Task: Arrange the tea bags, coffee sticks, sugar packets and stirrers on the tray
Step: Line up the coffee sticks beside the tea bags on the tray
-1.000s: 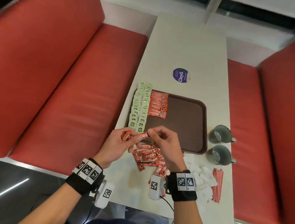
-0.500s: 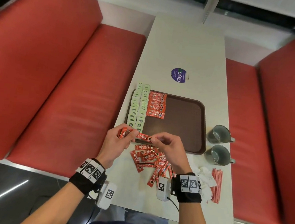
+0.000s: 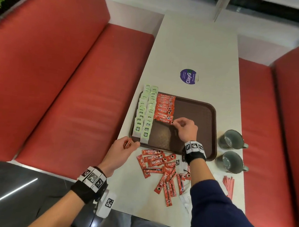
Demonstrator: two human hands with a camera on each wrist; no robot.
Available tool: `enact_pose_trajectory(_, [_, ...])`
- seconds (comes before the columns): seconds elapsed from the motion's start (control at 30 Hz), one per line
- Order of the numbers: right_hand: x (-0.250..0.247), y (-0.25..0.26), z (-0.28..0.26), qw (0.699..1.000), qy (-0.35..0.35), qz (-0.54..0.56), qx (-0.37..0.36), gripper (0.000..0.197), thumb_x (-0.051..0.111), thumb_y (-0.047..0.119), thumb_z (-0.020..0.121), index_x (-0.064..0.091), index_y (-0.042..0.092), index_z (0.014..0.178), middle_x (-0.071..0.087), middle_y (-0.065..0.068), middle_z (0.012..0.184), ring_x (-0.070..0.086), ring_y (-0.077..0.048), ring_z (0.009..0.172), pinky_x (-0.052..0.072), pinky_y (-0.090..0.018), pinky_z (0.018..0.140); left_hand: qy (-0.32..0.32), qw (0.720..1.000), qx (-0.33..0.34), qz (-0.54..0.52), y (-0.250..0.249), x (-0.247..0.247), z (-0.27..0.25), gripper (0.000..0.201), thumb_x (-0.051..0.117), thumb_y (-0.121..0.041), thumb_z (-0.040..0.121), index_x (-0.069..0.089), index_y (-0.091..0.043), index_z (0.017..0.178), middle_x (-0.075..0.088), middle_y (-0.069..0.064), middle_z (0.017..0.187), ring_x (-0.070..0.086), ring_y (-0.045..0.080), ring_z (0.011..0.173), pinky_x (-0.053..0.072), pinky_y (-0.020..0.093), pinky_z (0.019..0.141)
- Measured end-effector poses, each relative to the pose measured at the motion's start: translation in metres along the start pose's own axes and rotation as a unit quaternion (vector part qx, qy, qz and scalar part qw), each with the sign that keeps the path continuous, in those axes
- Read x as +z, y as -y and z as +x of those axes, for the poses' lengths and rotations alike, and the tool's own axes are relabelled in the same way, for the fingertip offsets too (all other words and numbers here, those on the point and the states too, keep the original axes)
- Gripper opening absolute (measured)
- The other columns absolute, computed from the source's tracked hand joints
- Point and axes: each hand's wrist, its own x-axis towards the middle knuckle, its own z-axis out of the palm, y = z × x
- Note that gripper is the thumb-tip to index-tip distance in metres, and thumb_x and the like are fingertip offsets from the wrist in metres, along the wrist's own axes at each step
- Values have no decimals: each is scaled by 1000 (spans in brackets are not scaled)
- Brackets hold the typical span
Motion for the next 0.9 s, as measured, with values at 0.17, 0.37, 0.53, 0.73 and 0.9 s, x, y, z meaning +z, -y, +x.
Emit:
enact_pose_trajectory(0.17, [18, 0, 19, 998, 31, -35, 34, 6, 80, 30, 100, 78, 31, 95, 73, 7, 96, 67, -18, 96, 57, -38, 93, 15, 965, 116, 236, -10, 15, 30, 56, 63, -54, 105, 39, -16, 72, 57, -10, 72, 56, 8, 66, 47, 24, 56])
enact_pose_trajectory(0.37, [26, -2, 29, 997, -3, -64, 50, 6, 79, 35, 99, 75, 31, 99, 72, 8, 98, 67, -19, 95, 58, -41, 90, -3, 863, 218, 457, -36, 54, 76, 13, 58, -26, 110, 65, -17, 115, 58, -1, 111, 68, 28, 86, 54, 40, 71])
enact_pose_trajectory(0.53, [31, 0, 33, 996, -9, -79, 40, 9, 79, 36, 99, 73, 31, 102, 75, 6, 101, 71, -19, 95, 59, -40, 86, 12, 795, 215, 567, -41, 86, 105, 57, 65, -10, 100, 46, -18, 154, 44, 4, 153, 71, 29, 82, 47, 39, 62])
enact_pose_trajectory(0.73, [35, -6, 36, 996, -9, -81, 42, 11, 79, 38, 99, 69, 33, 103, 74, 9, 100, 71, -19, 97, 60, -42, 87, 36, 772, 193, 604, -36, 95, 123, 84, 73, -16, 96, 26, -18, 166, 30, 10, 161, 73, 31, 87, 45, 39, 62])
enact_pose_trajectory(0.9, [33, -6, 41, 996, -33, -70, 48, 23, 74, 47, 101, 61, 31, 111, 71, 9, 98, 69, -19, 97, 59, -44, 85, 50, 768, 192, 608, -31, 92, 129, 78, 70, -19, 99, 30, -16, 165, 29, 10, 163, 71, 29, 87, 46, 38, 63])
